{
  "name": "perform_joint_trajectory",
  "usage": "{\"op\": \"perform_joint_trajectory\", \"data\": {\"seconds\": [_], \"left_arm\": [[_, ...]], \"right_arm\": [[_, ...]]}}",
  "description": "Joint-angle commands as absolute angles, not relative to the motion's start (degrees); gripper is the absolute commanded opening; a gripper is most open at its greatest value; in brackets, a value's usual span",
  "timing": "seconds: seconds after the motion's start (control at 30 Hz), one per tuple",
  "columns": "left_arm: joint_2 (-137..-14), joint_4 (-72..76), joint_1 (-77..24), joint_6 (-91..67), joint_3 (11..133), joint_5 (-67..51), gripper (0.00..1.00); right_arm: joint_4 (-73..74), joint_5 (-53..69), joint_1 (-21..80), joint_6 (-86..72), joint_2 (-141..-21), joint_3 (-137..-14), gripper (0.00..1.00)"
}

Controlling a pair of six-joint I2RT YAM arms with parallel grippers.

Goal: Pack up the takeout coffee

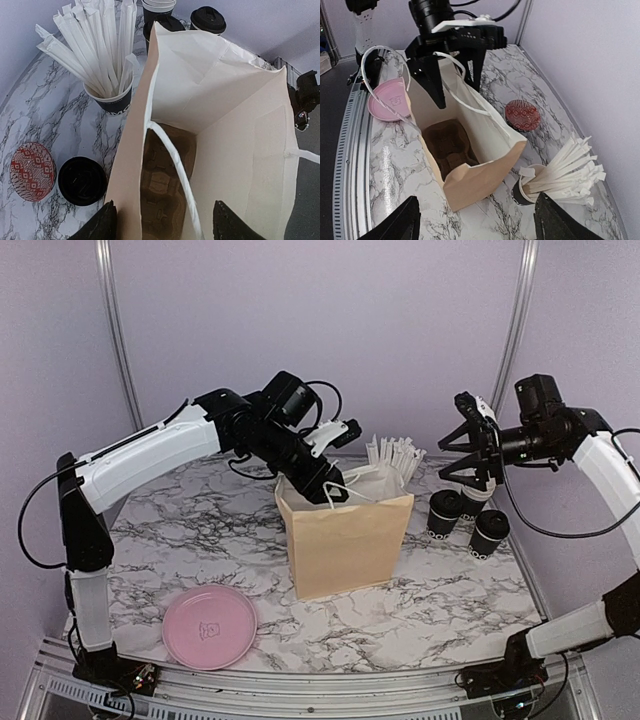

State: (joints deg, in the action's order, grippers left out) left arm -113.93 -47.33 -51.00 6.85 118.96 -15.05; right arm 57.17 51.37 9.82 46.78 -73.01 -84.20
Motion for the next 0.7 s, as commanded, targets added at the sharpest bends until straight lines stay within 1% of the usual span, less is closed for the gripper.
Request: {"op": "perform_joint_trajectory", "data": {"seconds": [0.0, 0.1, 0.2, 0.3, 0.43, 0.53, 0.63, 0.67], "left_arm": [[-109.78, -46.67, -51.27, 6.19, 116.34, -13.44, 0.66], [-108.34, -45.13, -51.27, 6.03, 114.56, -13.08, 0.67], [-106.41, -43.23, -51.24, 5.64, 113.16, -11.54, 0.72], [-103.70, -40.51, -51.26, 5.06, 111.04, -10.29, 0.73], [-99.33, -34.90, -51.27, 3.79, 106.29, -7.83, 0.74], [-95.77, -29.71, -51.25, 3.95, 101.69, -7.00, 0.73], [-94.66, -26.05, -51.07, 3.93, 99.68, -8.44, 0.68], [-95.07, -25.58, -51.07, 3.72, 100.12, -9.49, 0.65]], "right_arm": [[65.25, 57.09, 16.46, 55.19, -73.52, -89.10, 0.76], [61.96, 52.04, 21.65, 53.40, -75.18, -89.82, 0.77], [59.87, 46.69, 26.64, 52.25, -77.68, -91.37, 0.77], [58.98, 42.40, 33.09, 51.98, -80.10, -92.89, 0.74], [57.74, 40.85, 38.65, 51.57, -82.19, -93.89, 0.70], [56.04, 38.66, 41.25, 50.25, -83.63, -94.06, 0.62], [55.05, 37.00, 42.61, 48.50, -85.34, -95.39, 0.47], [55.13, 36.85, 42.76, 47.90, -86.18, -96.09, 0.39]]}}
